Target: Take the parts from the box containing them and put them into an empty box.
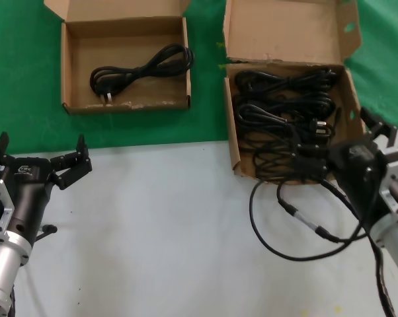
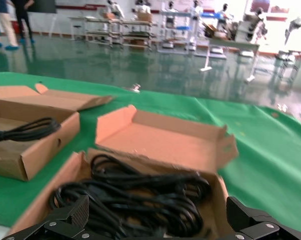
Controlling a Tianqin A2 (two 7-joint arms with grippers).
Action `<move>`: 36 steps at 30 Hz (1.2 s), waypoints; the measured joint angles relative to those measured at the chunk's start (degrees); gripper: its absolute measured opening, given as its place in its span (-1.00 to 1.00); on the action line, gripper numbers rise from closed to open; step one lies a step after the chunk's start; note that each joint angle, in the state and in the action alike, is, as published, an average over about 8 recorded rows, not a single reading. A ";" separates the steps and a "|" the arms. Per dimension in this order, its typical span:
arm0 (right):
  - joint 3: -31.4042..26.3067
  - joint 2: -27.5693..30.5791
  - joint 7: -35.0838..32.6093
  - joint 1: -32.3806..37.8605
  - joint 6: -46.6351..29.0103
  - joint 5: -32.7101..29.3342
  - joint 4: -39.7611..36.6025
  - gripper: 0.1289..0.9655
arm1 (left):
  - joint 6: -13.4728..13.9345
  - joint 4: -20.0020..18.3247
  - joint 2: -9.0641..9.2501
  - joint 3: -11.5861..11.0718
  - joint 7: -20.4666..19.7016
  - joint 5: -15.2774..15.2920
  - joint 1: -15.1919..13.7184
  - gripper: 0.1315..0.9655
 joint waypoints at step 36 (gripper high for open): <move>2.34 0.76 1.49 -5.45 2.43 5.01 0.58 1.00 | -0.19 -0.02 -0.03 -0.04 0.11 -0.23 0.15 1.00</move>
